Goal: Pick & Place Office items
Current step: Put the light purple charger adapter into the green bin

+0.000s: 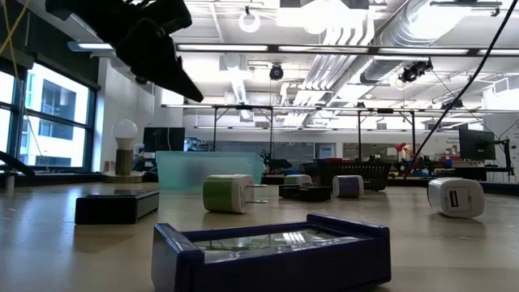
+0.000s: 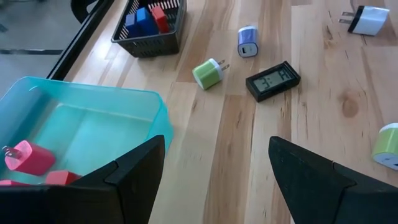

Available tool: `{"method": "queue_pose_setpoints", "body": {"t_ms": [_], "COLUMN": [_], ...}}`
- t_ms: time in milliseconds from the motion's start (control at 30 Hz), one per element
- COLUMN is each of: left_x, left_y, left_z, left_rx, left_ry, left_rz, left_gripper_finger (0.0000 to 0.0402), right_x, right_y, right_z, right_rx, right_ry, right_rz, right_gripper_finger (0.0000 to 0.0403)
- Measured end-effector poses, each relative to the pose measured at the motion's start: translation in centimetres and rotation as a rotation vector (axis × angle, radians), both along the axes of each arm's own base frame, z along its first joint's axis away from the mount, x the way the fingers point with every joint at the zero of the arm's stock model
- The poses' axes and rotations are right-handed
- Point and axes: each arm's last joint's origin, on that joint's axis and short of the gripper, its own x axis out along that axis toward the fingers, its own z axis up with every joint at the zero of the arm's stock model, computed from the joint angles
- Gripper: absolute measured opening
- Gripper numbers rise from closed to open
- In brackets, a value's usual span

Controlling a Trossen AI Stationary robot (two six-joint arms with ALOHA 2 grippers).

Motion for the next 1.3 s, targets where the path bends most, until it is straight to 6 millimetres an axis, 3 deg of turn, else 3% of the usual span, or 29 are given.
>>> {"method": "queue_pose_setpoints", "body": {"t_ms": [267,533,800,1300], "left_x": [0.1,0.1,0.4,0.6], "left_y": [-0.1,-0.1,-0.1,-0.2], "left_z": [0.1,0.1,0.6,0.5], "left_rx": [-0.019,-0.02,-0.031,-0.014], "left_ry": [-0.015,-0.015,-0.075,-0.079], "left_rz": [-0.019,-0.019,-0.018,-0.026], "left_gripper_finger": [0.028,0.028,0.028,0.028], "right_x": [-1.4,-1.2,-1.1,-0.9], "right_y": [0.1,1.0,1.5,1.4], "right_z": [-1.7,-2.7,-5.1,-5.6], "right_rx": [-0.019,0.016,0.007,-0.041], "right_ry": [0.039,-0.034,0.114,0.093], "right_rz": [-0.017,0.027,0.074,0.071], "right_gripper_finger": [0.0354,0.0354,0.0354,0.0354]}}
